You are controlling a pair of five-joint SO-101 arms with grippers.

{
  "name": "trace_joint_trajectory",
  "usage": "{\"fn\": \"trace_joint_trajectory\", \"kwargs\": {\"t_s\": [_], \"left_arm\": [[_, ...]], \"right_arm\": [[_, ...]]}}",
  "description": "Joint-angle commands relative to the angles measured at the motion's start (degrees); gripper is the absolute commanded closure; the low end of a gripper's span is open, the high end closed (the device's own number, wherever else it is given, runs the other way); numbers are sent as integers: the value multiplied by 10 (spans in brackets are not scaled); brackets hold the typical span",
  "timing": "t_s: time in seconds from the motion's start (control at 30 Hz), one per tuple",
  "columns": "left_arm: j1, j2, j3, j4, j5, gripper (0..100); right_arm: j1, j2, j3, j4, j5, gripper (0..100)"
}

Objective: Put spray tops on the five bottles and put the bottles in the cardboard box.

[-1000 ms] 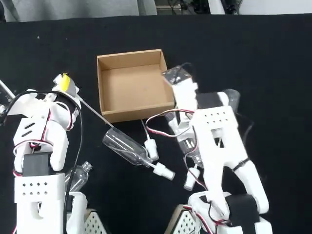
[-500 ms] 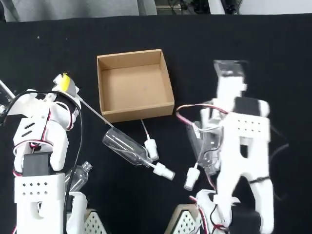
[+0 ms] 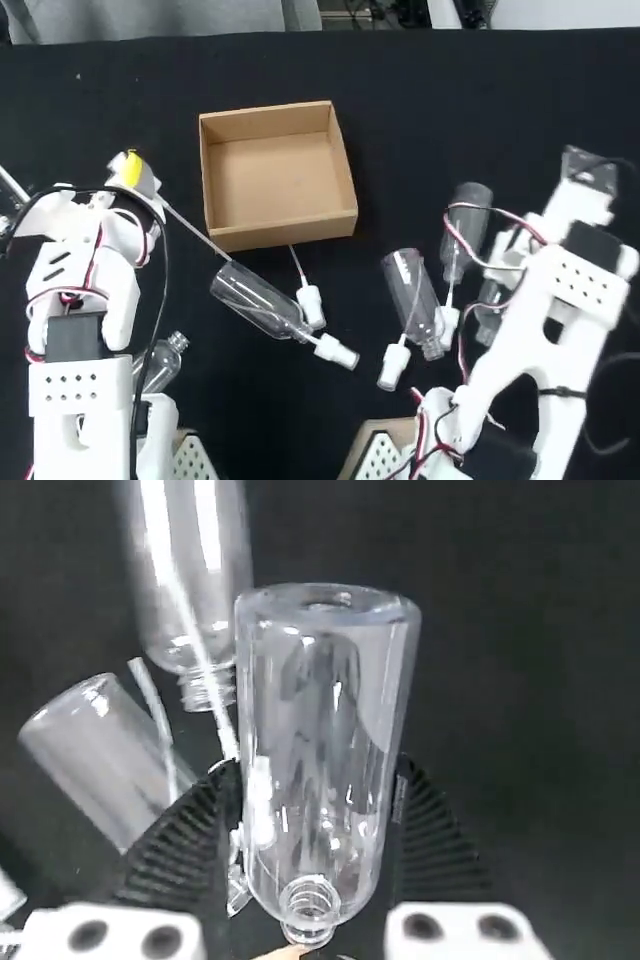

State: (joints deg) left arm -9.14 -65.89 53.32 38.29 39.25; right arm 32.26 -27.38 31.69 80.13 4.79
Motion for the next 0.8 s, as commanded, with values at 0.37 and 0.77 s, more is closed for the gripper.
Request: {"fn": "trace_joint_trajectory", "kwargs": {"t_s": [0.37,0.77], "left_arm": [[-22,-13,-14,-15,3,971],[-22,-13,-14,-15,3,971]], "right_arm": [[100,-29,50,-55,-11,972],[104,-25,80,-66,-153,973]]}}
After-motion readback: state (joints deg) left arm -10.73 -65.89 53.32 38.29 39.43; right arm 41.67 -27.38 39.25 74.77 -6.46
